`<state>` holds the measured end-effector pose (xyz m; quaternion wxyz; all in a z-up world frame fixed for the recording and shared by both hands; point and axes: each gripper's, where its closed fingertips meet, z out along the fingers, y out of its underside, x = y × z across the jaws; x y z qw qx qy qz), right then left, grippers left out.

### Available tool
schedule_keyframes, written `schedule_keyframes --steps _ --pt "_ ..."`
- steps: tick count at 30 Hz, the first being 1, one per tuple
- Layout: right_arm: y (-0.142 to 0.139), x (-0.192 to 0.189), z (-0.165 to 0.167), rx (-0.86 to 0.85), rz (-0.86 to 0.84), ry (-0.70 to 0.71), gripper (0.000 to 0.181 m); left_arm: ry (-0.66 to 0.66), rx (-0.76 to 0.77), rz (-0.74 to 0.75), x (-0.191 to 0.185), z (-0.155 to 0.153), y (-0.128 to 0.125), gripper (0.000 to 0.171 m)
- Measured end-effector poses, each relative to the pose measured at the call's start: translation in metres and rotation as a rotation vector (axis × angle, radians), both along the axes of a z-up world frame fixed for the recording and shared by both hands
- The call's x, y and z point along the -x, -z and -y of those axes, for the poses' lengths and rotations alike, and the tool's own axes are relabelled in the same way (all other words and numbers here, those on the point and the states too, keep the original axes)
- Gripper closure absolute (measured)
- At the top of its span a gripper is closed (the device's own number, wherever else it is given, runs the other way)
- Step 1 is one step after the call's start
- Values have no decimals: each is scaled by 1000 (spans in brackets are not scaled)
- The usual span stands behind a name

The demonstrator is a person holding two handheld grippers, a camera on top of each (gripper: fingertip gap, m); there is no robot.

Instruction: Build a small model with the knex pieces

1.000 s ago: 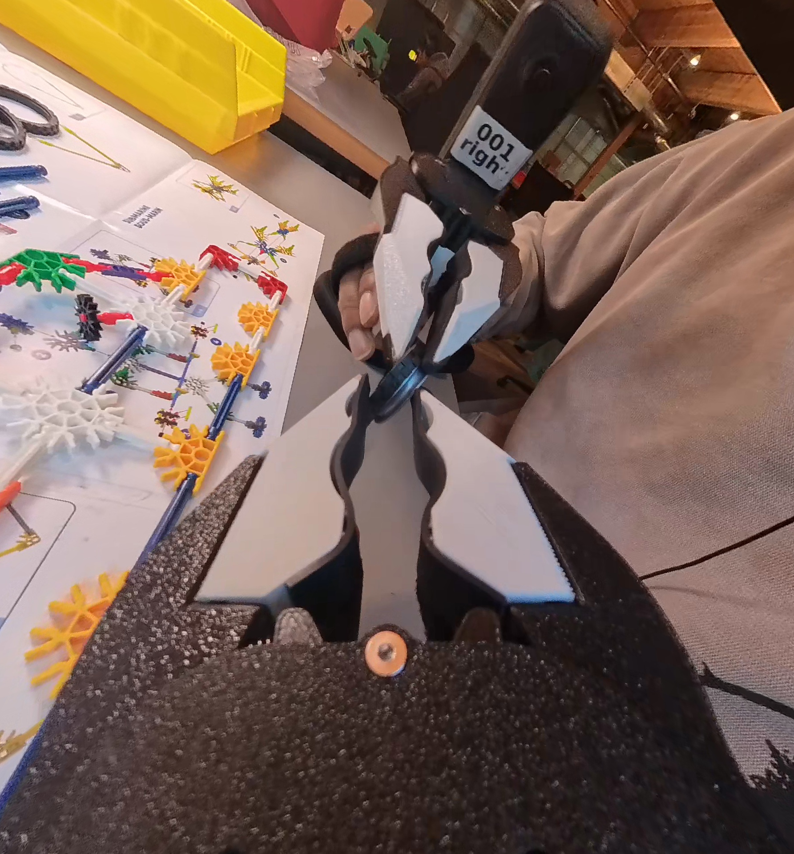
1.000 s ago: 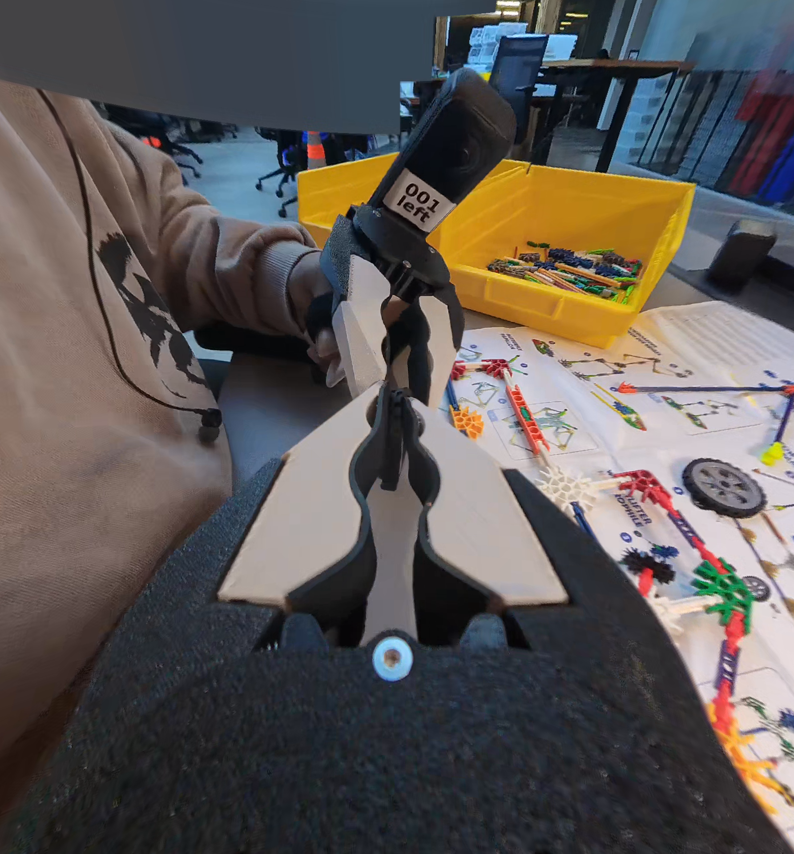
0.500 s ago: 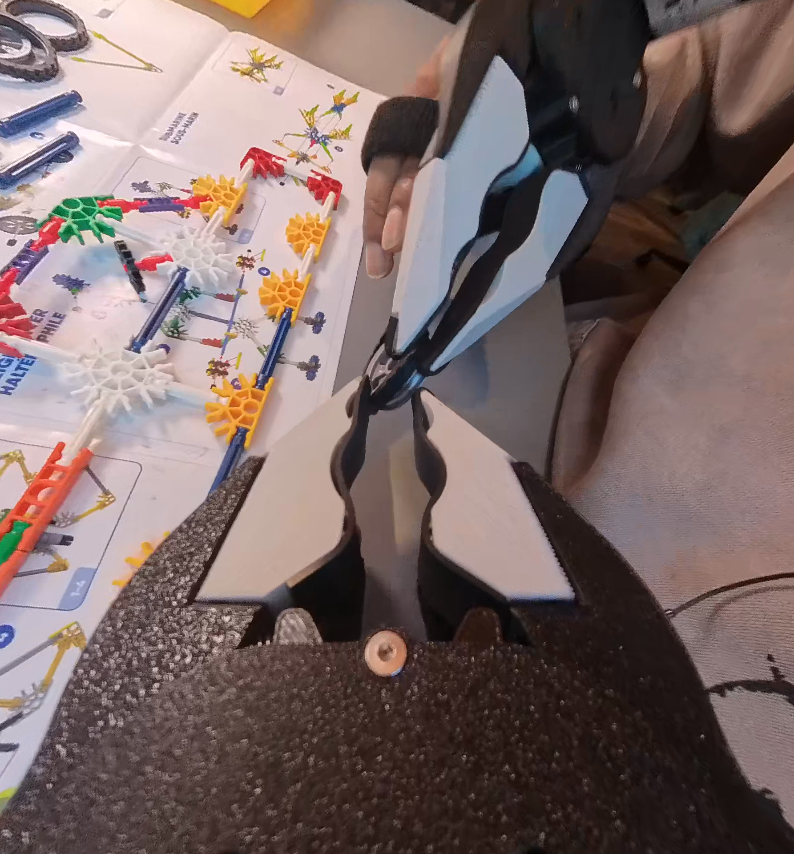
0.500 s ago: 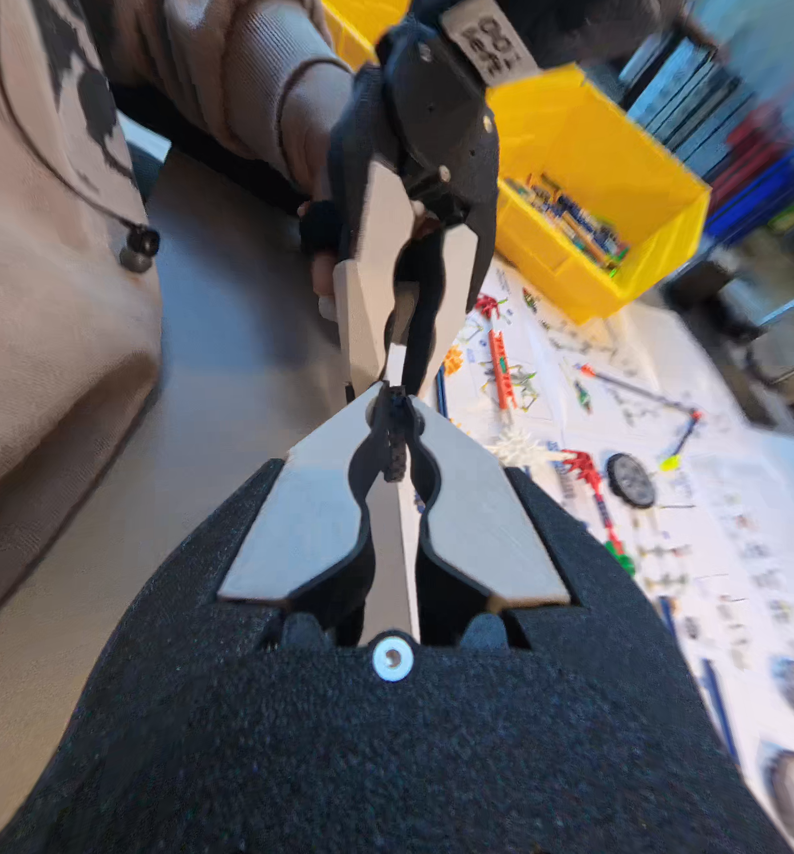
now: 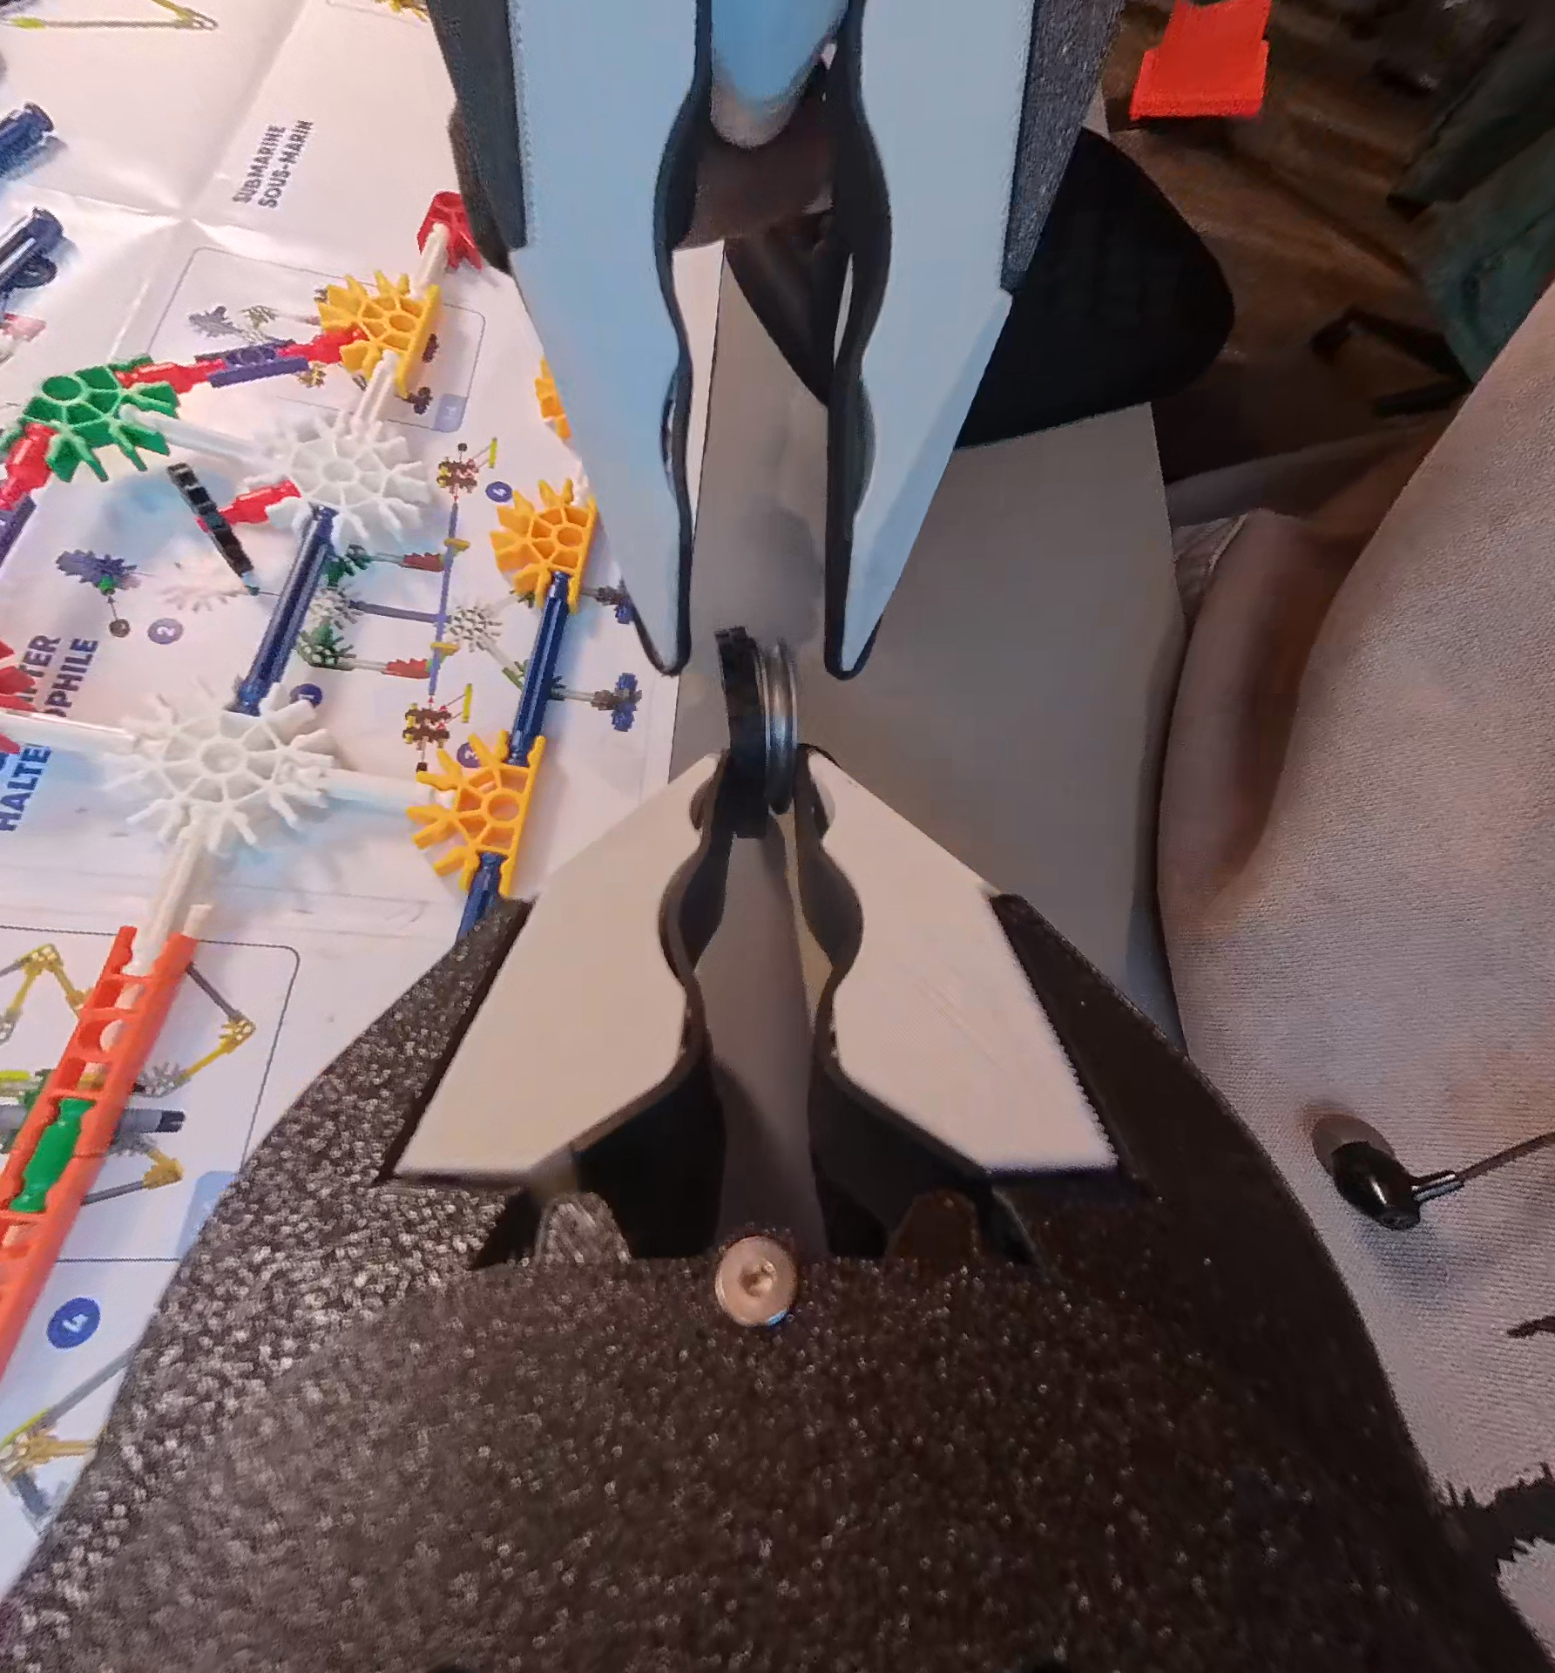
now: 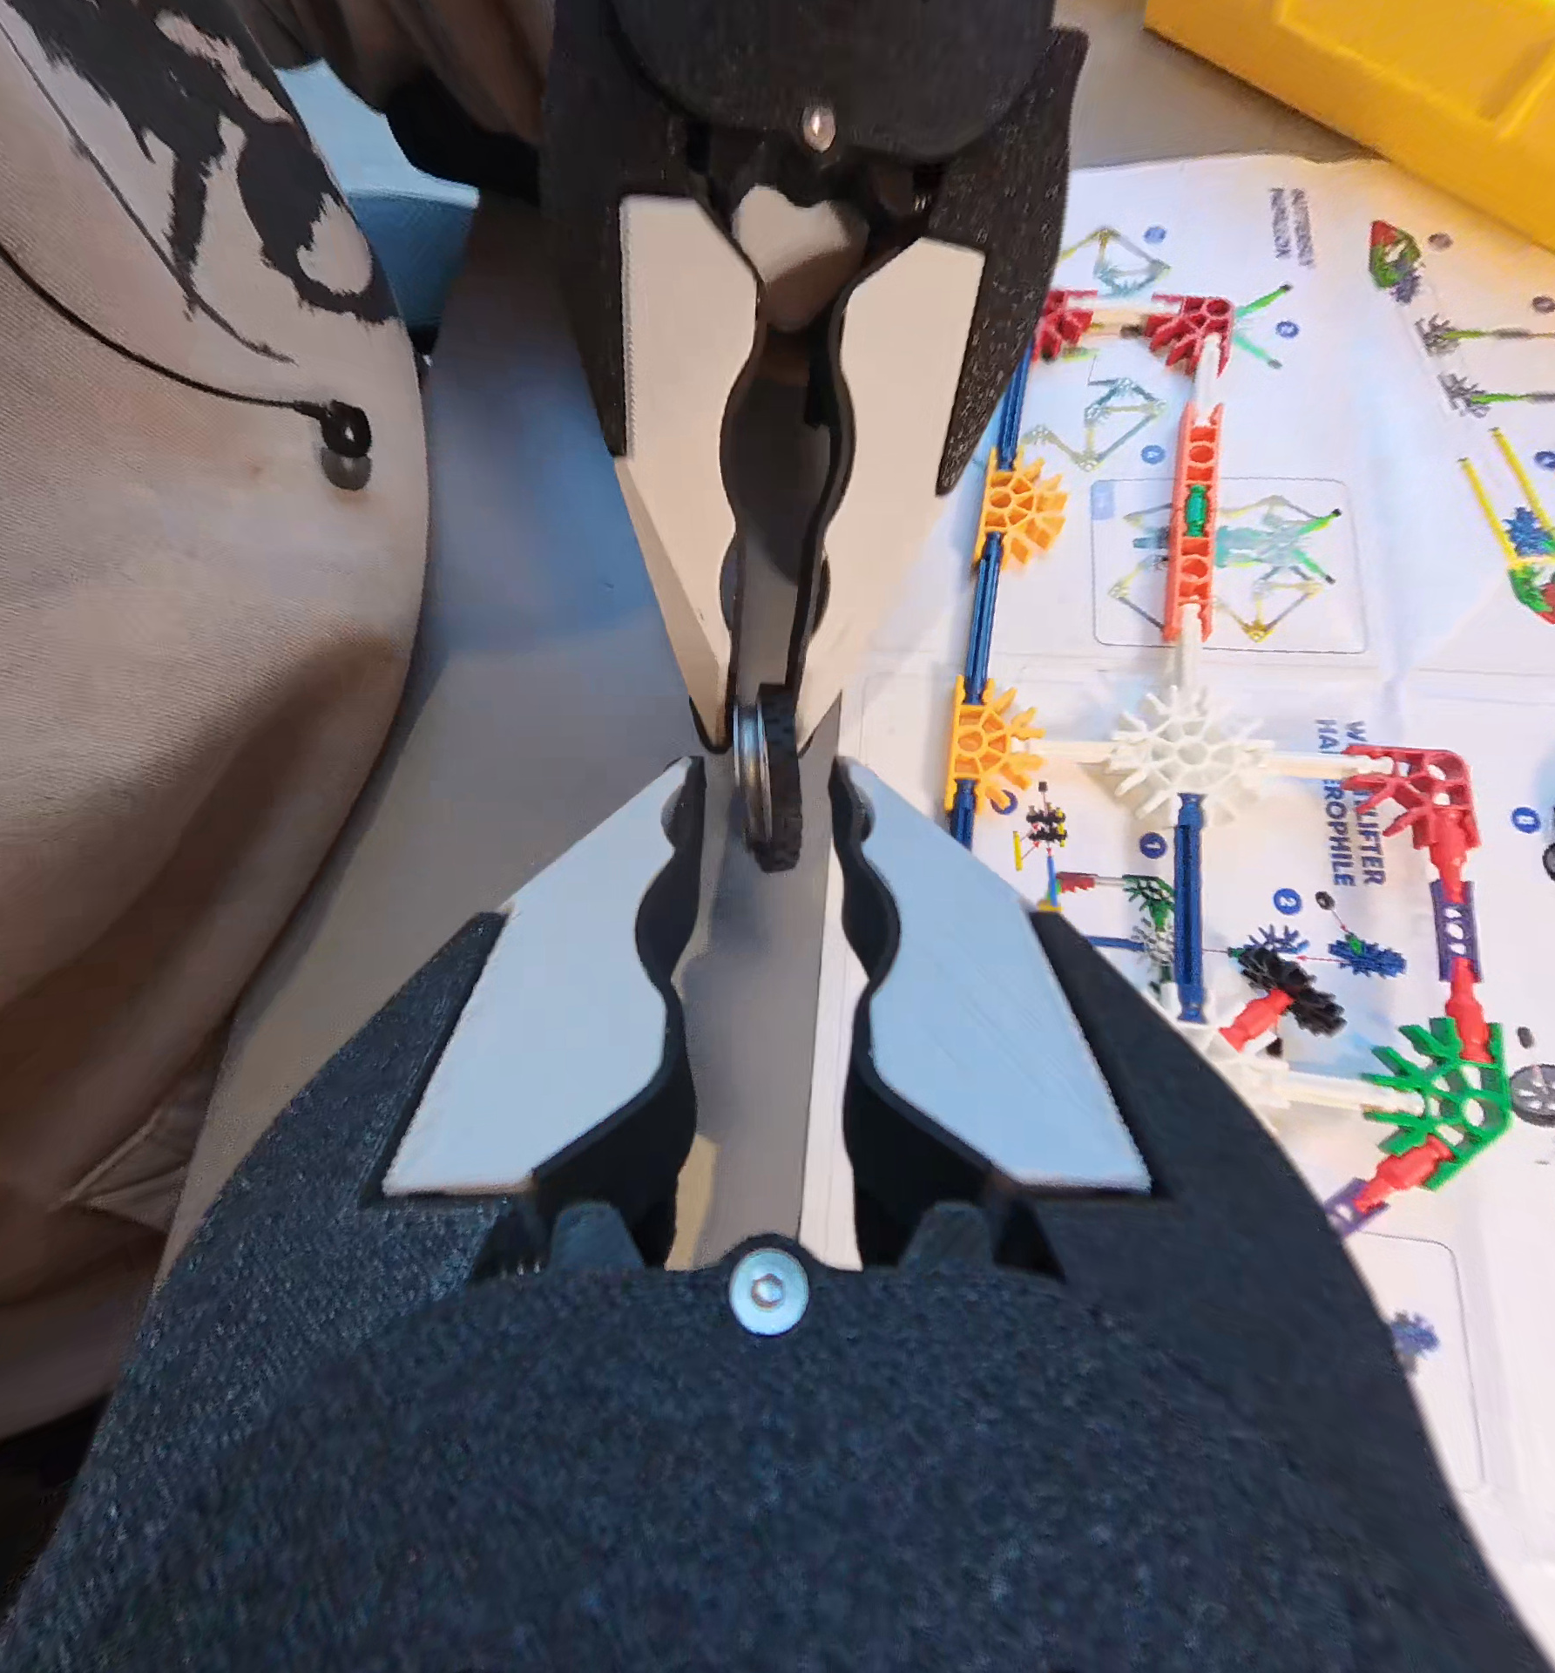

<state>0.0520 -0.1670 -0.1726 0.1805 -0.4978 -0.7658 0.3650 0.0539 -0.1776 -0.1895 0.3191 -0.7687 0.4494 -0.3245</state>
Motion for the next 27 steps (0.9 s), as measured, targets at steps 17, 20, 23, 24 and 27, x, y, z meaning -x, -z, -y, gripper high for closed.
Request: schedule_keyframes --steps 17,20,23,24,27 --pt "3 2 2 544 237 68 170 41 -46 -37 1 -7 3 161" --pt "3 0 3 506 242 59 170 60 -24 12 -1 -4 -2 158" --pt "4 -2 5 449 232 51 170 75 85 122 -2 2 -12 147" --pt "4 -1 6 430 226 50 170 73 111 137 -2 2 -13 149" --pt "4 -4 12 378 227 21 170 89 156 163 -2 3 -14 160"
